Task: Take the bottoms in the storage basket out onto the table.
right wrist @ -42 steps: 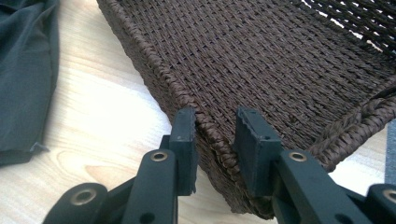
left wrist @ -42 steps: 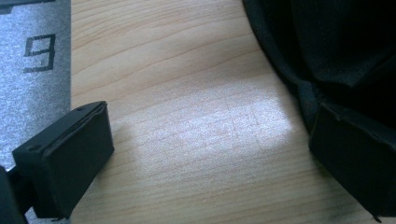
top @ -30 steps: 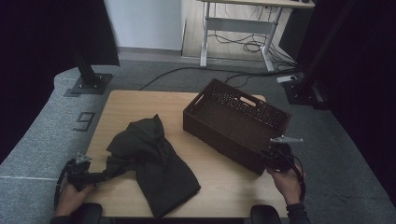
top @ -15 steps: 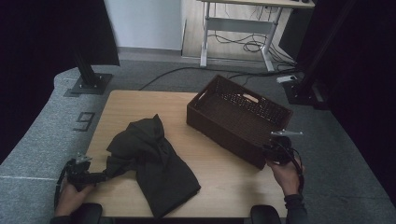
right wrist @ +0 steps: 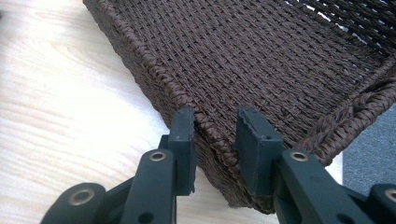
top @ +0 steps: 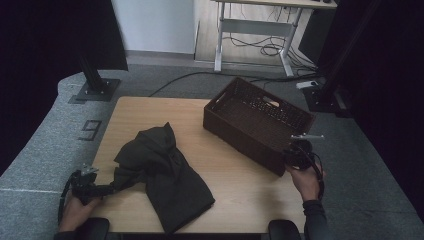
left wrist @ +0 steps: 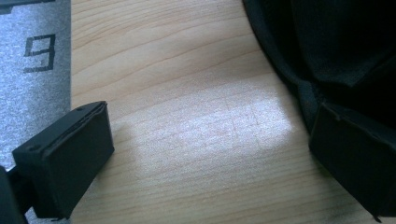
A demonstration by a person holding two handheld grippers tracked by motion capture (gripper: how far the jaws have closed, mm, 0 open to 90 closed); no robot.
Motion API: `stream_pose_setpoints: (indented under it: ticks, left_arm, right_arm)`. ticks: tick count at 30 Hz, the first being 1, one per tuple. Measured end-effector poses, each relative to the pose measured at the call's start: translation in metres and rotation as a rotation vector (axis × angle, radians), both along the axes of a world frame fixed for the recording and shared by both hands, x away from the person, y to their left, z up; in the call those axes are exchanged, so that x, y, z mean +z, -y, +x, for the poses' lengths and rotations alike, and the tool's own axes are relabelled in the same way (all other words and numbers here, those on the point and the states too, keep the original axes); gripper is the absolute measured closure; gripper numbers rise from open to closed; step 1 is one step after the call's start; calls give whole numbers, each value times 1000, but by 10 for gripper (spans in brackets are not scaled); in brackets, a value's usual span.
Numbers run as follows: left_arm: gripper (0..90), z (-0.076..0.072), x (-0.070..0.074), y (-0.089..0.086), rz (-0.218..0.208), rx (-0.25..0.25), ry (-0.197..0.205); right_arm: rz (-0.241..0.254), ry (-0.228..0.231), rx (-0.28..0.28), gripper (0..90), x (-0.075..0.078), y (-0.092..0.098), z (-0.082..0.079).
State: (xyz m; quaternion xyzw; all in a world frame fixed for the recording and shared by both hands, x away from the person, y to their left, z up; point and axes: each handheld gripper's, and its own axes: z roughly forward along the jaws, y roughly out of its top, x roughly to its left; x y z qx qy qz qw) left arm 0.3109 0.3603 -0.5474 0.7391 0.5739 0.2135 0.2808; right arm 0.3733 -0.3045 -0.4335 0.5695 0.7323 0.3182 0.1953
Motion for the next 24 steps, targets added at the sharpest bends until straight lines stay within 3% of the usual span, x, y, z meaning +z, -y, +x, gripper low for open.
stream_pose_setpoints:
  ticks: [24]
  left_arm:
    - [0, 0, 0, 0, 0, 0, 0]
  right_arm:
    - [5, 11, -63, 677, -2, 9, 34]
